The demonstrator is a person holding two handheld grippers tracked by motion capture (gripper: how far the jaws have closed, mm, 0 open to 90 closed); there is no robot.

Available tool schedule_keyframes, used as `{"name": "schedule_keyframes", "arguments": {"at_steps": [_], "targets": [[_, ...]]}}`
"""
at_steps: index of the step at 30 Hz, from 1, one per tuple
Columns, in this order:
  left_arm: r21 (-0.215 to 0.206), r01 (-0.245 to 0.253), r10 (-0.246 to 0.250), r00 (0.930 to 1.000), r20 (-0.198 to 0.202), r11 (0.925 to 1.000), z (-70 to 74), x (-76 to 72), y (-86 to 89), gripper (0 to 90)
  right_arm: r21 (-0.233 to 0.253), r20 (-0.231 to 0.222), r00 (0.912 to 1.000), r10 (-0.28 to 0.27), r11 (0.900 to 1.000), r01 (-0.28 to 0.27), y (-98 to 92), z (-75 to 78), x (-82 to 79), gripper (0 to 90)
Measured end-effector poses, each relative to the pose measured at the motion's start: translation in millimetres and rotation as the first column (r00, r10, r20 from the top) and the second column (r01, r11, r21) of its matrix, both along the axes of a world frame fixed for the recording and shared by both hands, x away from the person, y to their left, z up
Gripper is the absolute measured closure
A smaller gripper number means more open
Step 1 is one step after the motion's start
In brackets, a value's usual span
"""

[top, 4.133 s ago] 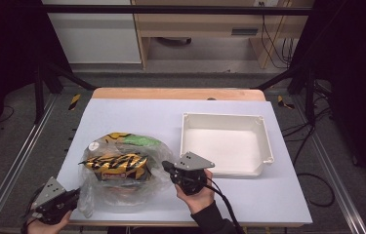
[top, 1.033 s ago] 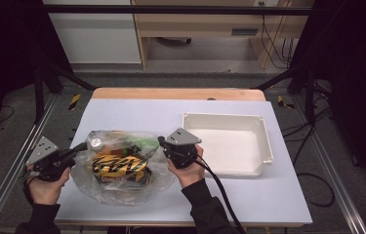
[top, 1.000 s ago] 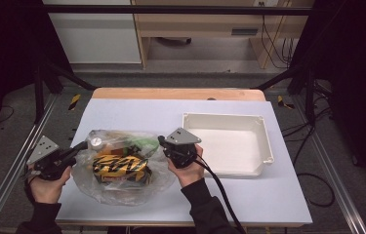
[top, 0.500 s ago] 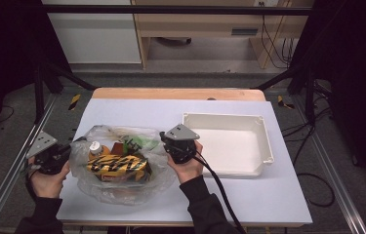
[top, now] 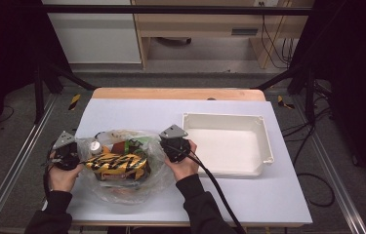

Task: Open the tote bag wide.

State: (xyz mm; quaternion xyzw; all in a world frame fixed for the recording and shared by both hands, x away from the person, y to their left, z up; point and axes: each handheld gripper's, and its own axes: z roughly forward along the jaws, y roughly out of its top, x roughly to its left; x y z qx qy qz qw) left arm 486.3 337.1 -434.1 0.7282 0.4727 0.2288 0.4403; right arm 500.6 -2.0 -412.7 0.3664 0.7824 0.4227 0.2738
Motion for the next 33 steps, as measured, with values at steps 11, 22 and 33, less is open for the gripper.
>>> {"name": "schedule_keyframes", "arguments": {"at_steps": [11,22,33], "targets": [[0.008,0.027,-0.027,0.9976,-0.064,0.9996,-9.6,9.0,-2.6,90.0,-0.029,-0.07,0.9975,-0.005,1.0,0.003,1.1,-11.1,10.1,90.0],[-0.002,0.026,-0.026,0.9943,-0.104,0.9997,-18.7,13.8,-5.9,90.0,0.002,-0.084,0.9965,0.004,1.0,-0.004,-5.3,-8.7,14.0,79.0],[-0.038,0.029,-0.032,0.998,-0.054,0.9989,-16.9,8.1,-1.9,90.0,0.212,0.078,0.9865,0.144,0.964,-0.157,-34.2,42.1,-13.3,58.9]]}}
